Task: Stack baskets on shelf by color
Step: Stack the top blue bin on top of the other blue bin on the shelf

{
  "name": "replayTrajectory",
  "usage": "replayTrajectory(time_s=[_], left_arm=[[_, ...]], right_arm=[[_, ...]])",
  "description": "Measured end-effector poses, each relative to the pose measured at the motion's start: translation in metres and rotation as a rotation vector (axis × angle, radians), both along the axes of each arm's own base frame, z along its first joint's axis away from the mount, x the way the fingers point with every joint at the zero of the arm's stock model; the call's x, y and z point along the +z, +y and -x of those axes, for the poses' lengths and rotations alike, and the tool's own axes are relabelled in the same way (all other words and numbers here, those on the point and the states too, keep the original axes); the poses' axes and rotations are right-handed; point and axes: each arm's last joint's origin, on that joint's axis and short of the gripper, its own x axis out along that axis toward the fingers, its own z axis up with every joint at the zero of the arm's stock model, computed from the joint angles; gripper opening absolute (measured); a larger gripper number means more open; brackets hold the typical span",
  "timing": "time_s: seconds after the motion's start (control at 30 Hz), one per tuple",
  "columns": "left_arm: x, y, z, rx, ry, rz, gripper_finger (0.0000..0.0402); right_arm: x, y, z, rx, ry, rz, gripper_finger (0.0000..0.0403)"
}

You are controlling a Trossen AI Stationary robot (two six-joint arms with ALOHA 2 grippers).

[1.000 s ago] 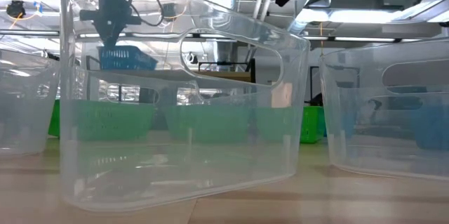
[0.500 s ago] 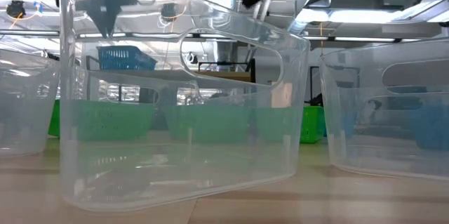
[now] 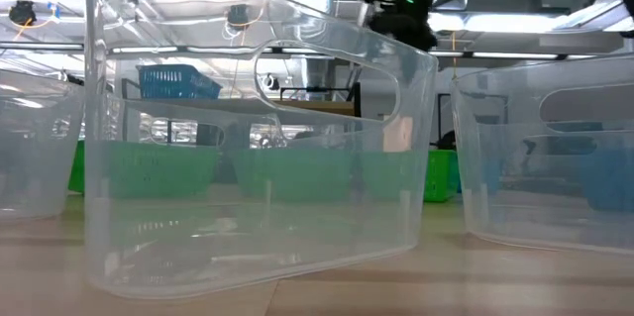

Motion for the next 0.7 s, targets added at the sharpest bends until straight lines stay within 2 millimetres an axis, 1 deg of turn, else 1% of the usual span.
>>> replayTrajectory(time_s=[0.1, 0.2, 0.33, 0.4, 0.53, 0.7], left_arm=[[0.003, -0.006, 0.006, 0.011, -0.046, -0.021, 0.0075], [0.004, -0.008, 0.007, 0.005, -0.063, -0.029, 0.0075], [0.003, -0.008, 0.007, -0.024, -0.057, -0.024, 0.0075], [0.003, -0.009, 0.006, -0.041, -0.051, -0.027, 0.0075], [0.003, -0.008, 0.006, -0.062, -0.027, -0.04, 0.0075], [0.003, -0.008, 0.006, -0.072, -0.016, -0.047, 0.0075]], right_arm=[[-0.018, -0.007, 0.029, -0.114, -0.075, -0.001, 0.0134], [-0.047, -0.014, 0.049, -0.264, -0.171, -0.041, 0.0134], [-0.082, -0.007, 0.069, -0.309, -0.174, -0.114, 0.0134], [-0.09, -0.005, 0.071, -0.353, -0.208, -0.108, 0.0134], [-0.095, -0.009, 0.064, -0.461, -0.319, -0.096, 0.0143], [-0.106, -0.013, 0.045, -0.498, -0.389, -0.101, 0.0185]])
